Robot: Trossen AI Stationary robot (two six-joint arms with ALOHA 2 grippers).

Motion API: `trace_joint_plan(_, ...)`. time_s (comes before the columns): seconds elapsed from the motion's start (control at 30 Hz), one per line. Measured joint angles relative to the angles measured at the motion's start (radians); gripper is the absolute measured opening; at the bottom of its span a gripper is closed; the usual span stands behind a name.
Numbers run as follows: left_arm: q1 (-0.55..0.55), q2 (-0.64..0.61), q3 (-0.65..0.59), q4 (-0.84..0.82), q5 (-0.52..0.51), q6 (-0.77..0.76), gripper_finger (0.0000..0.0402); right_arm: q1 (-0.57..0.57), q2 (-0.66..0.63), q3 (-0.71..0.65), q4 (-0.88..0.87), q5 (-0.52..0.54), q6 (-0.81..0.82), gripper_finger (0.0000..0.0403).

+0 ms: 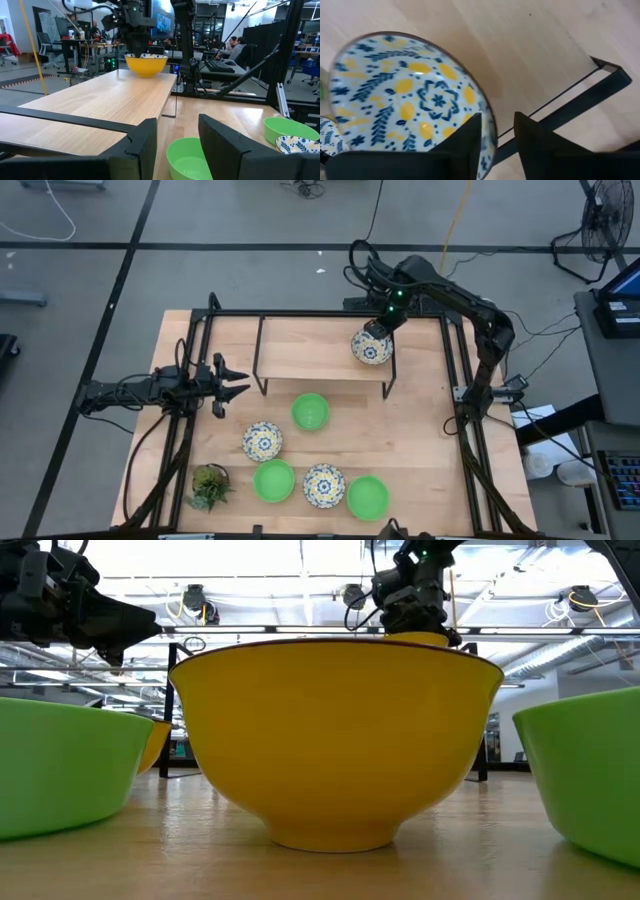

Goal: Pick & Place Mini bowls
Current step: Put the top right white bowl on the shelf, then stack the top white bowl on top of the white bowl on the shelf

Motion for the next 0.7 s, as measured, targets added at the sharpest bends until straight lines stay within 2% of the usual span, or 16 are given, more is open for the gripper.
trace_joint_plan(0.33, 0.0, 0.0, 0.0, 0.0, 0.0, 0.0, 0.0147, -0.001, -0.086, 0.0, 0.055, 0.0, 0.027, 0.0151)
trace_joint_plan(0.7, 0.0, 0.0, 0.0, 0.0, 0.0, 0.0, 0.0147, 0.004, -0.31, 0.0, 0.103, -0.002, 0.027, 0.0152)
